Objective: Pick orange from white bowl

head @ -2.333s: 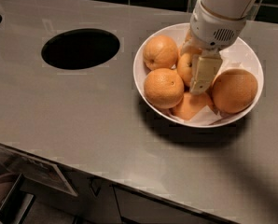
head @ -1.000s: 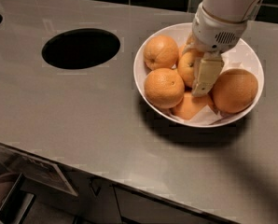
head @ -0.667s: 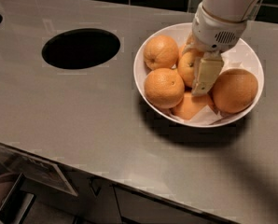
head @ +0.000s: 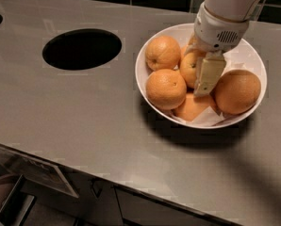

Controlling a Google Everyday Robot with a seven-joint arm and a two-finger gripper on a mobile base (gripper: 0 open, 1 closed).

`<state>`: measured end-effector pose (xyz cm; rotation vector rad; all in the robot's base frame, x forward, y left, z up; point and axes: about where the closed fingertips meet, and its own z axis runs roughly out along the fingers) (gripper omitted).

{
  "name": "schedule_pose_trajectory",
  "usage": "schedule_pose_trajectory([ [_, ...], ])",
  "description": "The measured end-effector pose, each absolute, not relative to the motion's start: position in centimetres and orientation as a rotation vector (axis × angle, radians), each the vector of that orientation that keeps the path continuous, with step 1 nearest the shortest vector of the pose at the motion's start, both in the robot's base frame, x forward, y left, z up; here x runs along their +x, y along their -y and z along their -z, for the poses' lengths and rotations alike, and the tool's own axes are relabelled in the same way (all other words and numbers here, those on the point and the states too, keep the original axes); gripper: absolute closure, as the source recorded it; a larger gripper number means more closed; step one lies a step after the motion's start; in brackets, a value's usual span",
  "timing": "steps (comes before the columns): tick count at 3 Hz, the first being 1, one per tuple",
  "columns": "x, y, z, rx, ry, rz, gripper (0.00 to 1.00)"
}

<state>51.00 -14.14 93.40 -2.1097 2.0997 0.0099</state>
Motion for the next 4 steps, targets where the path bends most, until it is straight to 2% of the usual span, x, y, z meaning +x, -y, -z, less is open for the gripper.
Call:
schedule_pose_trajectory([
  [1, 51.0, 14.14, -93.4, -2.11, -2.1, -0.01, 0.55],
  [3, 51.02, 14.13, -93.41, -2.109, -2.099, -0.01, 0.99],
  [4, 51.48, 13.9, -93.66, -2.095, -2.08, -0.001, 1.0],
])
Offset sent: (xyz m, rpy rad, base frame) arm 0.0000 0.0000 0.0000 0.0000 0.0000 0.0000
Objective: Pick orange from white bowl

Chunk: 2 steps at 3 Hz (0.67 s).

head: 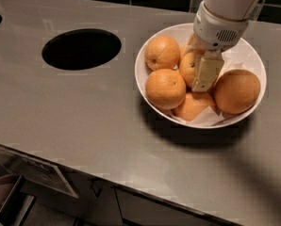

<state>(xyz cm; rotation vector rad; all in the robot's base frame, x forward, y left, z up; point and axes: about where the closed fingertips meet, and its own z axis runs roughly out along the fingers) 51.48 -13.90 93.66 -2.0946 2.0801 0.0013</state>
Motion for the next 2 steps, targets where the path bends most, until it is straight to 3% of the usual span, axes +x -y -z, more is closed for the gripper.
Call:
schedule_pose_trajectory([
  [2, 50.6, 13.7, -98.8, -2.041, -1.971, 0.095, 1.0],
])
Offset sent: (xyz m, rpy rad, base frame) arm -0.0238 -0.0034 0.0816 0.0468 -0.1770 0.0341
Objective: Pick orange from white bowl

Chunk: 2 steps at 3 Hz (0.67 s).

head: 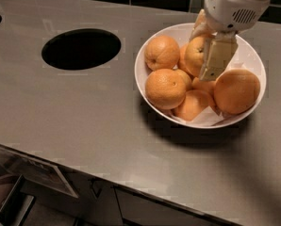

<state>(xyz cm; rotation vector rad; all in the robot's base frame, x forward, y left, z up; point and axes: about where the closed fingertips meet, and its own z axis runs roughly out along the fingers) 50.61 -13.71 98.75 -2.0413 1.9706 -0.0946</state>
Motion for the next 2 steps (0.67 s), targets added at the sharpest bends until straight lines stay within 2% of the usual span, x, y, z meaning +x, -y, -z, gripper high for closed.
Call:
schedule_pose_trajectory([
  [2, 49.4, 14.2, -102.6, -1.961, -1.854, 0.109, 1.0],
])
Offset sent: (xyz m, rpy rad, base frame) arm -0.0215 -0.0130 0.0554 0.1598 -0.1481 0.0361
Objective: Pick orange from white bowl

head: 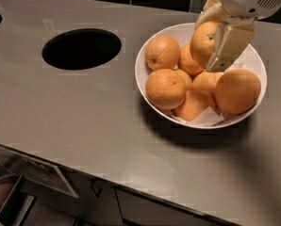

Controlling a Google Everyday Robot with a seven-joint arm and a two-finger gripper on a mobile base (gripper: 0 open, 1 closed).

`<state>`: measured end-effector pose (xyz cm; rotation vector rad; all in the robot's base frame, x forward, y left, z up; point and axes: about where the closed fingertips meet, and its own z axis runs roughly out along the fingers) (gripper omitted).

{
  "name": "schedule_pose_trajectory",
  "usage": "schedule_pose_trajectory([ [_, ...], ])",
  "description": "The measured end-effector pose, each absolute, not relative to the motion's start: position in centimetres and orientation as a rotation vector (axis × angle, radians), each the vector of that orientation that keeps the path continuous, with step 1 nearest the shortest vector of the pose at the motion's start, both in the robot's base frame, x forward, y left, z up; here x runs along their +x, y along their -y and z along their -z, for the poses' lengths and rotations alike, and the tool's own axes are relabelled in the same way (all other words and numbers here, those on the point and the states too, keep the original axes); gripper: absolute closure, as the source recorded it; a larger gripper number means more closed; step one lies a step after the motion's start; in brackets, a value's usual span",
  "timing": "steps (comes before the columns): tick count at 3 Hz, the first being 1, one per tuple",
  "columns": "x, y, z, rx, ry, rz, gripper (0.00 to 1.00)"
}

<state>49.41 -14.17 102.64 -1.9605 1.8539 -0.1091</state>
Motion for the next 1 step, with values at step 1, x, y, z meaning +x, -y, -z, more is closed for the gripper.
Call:
schedule_pose_trajectory([
  [1, 49.41, 14.17, -102.64, -1.961, -1.854, 0.109, 1.0],
])
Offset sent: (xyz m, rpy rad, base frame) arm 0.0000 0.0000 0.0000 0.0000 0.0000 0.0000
